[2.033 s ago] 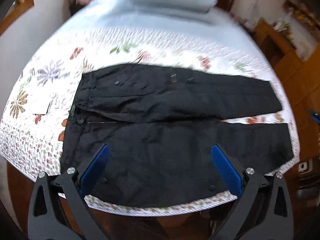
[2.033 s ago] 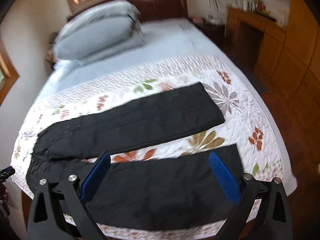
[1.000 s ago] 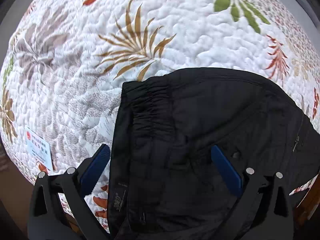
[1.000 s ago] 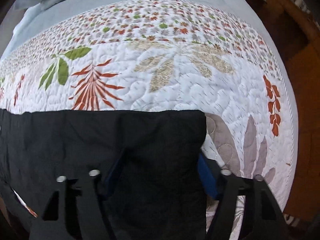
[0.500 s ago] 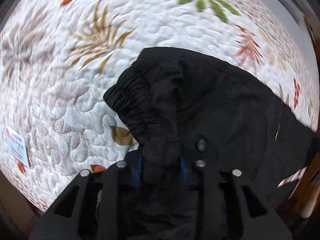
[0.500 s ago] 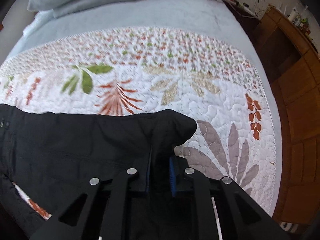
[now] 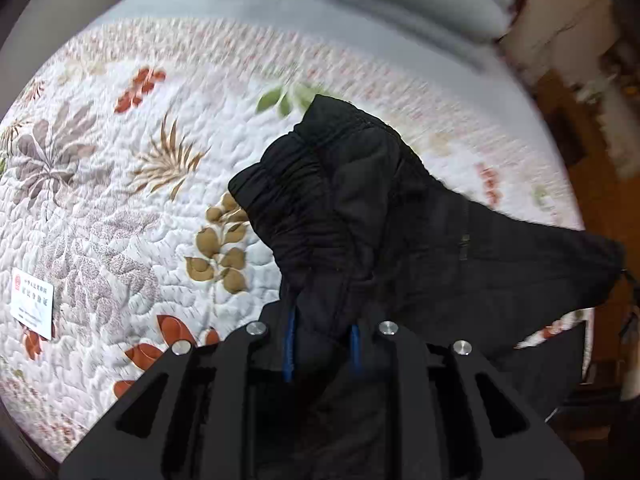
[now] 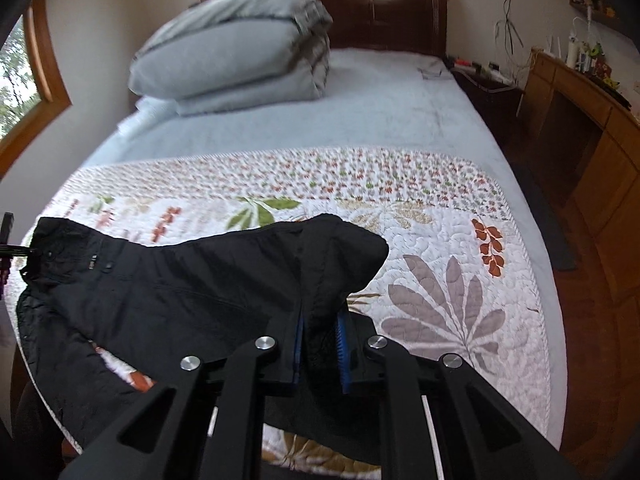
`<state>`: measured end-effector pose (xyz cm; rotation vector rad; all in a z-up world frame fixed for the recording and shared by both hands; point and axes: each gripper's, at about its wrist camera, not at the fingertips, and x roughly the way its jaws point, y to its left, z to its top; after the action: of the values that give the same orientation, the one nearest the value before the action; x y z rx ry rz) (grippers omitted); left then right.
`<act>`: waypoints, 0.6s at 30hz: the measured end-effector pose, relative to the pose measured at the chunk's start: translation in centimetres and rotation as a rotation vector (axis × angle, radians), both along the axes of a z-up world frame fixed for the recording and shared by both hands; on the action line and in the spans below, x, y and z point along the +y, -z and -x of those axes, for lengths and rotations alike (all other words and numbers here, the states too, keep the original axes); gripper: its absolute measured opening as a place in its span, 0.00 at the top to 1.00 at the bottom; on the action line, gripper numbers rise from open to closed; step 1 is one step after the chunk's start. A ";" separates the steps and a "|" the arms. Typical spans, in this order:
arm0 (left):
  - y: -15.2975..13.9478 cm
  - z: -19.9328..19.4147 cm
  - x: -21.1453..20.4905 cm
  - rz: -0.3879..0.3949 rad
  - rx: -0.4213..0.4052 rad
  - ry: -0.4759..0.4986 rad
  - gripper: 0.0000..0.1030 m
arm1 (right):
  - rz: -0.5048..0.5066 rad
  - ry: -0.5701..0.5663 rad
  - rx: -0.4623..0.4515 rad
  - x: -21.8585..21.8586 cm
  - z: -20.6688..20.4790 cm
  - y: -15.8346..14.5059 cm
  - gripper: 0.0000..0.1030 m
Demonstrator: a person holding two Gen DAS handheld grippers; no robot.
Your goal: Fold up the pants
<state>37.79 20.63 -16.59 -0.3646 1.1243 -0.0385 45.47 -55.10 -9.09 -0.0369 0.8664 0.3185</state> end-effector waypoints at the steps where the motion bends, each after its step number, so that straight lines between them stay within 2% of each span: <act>1: -0.7 1.2 -0.3 0.014 -0.048 0.011 0.81 | -0.011 0.005 -0.015 -0.3 0.8 -0.2 0.87; 3: -1.4 2.9 -0.3 0.033 -0.119 0.031 0.81 | -0.045 0.025 -0.058 -1.3 3.1 -0.7 0.87; 6: -3.2 7.8 -0.6 0.094 -0.211 0.053 0.82 | -0.078 0.052 -0.109 -2.7 6.3 -1.2 0.87; 9: -3.7 11.8 -0.1 0.137 -0.246 0.057 0.82 | -0.138 0.101 -0.137 -4.6 9.7 -0.9 0.87; 13: -3.3 16.9 0.6 0.200 -0.259 0.027 0.81 | -0.231 0.173 -0.131 -7.1 14.0 0.7 0.87; 18: -1.6 21.5 1.1 0.228 -0.205 -0.005 0.80 | -0.320 0.270 -0.091 -9.6 19.1 3.5 0.86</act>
<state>16.28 21.69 -14.98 -0.5543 0.9173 -0.1971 26.33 -64.74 -12.55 0.3576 0.7120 0.1965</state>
